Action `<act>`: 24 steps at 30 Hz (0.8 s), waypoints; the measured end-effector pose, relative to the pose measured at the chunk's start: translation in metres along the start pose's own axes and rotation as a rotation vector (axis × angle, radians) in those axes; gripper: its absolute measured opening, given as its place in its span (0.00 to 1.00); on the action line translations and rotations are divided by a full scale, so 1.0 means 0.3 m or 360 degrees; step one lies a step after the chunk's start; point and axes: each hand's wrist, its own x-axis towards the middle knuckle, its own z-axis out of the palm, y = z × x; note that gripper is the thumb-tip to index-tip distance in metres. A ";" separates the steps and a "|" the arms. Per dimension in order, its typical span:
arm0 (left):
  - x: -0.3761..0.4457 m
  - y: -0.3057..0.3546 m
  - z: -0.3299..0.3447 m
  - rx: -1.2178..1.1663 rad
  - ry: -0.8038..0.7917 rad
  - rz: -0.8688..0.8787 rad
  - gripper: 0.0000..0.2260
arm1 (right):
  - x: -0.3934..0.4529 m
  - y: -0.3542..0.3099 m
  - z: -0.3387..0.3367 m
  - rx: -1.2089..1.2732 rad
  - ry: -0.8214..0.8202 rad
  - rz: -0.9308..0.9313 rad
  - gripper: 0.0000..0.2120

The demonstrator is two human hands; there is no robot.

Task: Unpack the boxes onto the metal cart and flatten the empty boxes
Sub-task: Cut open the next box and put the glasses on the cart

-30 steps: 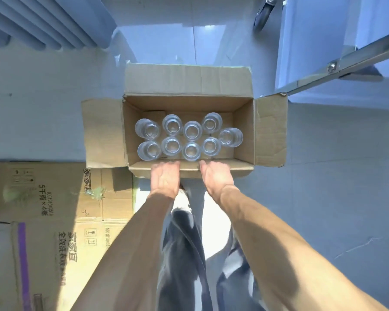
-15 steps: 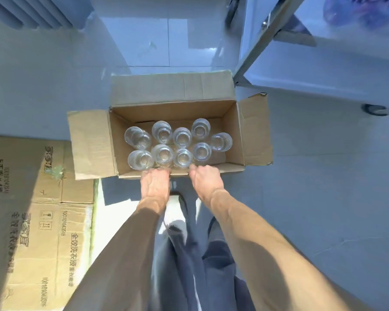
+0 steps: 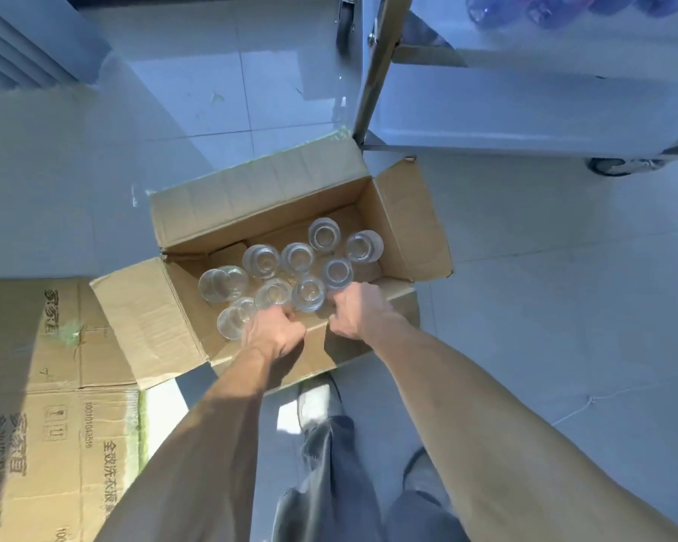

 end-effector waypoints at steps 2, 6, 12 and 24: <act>0.043 0.007 -0.059 0.0036 0.0123 -0.0013 0.12 | 0.037 0.039 -0.004 0.0328 0.0069 0.0150 0.11; 0.157 0.027 -0.178 0.0139 0.0383 0.0023 0.13 | 0.157 0.130 0.006 0.0198 0.0506 0.0319 0.18; 0.262 0.092 -0.222 0.0127 0.0421 0.0043 0.17 | 0.284 0.179 0.039 -0.0149 0.0472 0.0264 0.33; 0.311 0.248 -0.087 0.0251 0.0485 -0.0266 0.20 | 0.335 0.159 0.098 -0.0342 0.0467 0.0297 0.26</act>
